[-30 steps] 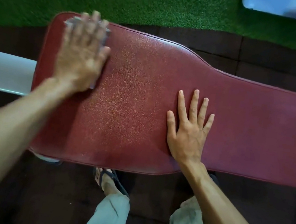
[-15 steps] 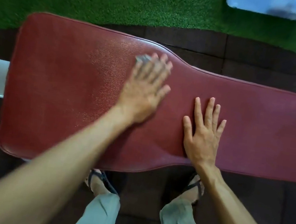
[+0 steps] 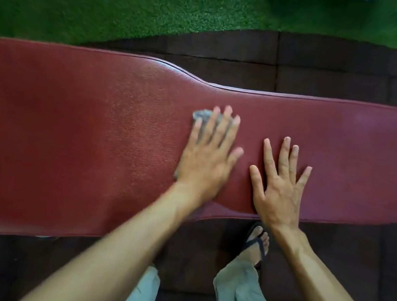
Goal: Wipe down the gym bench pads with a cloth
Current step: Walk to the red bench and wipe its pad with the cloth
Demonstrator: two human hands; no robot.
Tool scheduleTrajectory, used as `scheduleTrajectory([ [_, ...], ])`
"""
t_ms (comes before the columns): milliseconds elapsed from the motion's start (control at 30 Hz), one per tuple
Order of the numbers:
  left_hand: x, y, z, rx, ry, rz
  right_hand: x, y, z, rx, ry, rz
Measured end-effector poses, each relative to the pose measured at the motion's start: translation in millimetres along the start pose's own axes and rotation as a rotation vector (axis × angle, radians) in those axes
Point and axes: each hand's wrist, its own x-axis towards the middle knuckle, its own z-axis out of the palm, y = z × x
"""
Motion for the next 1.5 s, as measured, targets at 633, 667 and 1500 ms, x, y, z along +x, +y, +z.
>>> scheduleTrajectory([
  [633, 88.6, 106.0, 32.7, 0.007, 0.043, -0.175, 36.5, 159.8, -41.6, 0.0, -0.017, -0.054],
  [667, 92.9, 91.7, 28.7, 0.033, 0.042, -0.225, 38.2, 166.7, -42.5, 0.001, -0.01, -0.052],
  [1500, 33.1, 211.8, 54.9, -0.005, -0.014, -0.336, 28.6, 218.1, -50.9, 0.077, -0.005, 0.038],
])
